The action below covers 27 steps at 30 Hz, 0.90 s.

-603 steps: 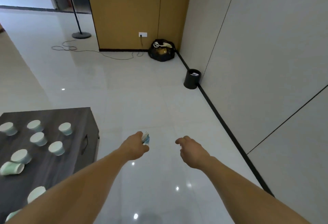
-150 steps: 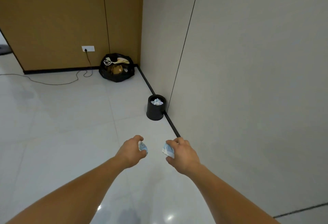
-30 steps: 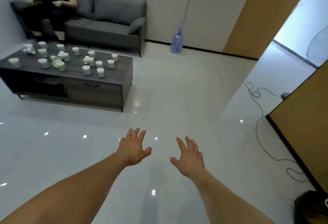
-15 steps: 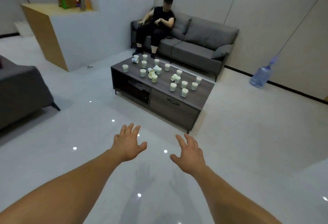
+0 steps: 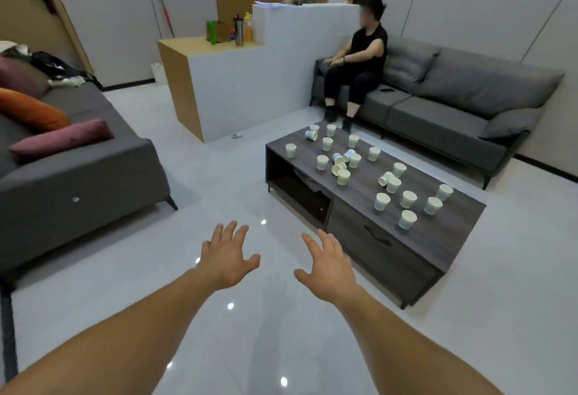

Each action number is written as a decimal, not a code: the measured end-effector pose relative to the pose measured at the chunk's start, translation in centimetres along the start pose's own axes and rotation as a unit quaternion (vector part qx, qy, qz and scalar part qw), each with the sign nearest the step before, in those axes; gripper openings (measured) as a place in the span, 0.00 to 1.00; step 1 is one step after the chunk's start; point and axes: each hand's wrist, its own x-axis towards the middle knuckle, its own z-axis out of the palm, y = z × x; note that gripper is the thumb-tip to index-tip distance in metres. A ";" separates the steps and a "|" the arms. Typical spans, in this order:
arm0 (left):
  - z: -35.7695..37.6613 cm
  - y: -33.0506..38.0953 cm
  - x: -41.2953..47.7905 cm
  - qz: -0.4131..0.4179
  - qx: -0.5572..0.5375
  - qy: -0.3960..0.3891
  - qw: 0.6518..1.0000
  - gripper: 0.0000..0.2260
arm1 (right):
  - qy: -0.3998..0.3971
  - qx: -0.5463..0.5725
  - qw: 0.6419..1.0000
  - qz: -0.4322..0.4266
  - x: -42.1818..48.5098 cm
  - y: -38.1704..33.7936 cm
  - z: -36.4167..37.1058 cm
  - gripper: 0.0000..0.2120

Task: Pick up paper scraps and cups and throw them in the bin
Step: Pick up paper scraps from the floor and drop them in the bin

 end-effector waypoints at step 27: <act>-12.2 -17.5 48.3 -0.096 -0.074 0.007 0.993 0.35 | -0.058 -0.031 0.995 -0.077 53.9 -14.1 -4.5 0.37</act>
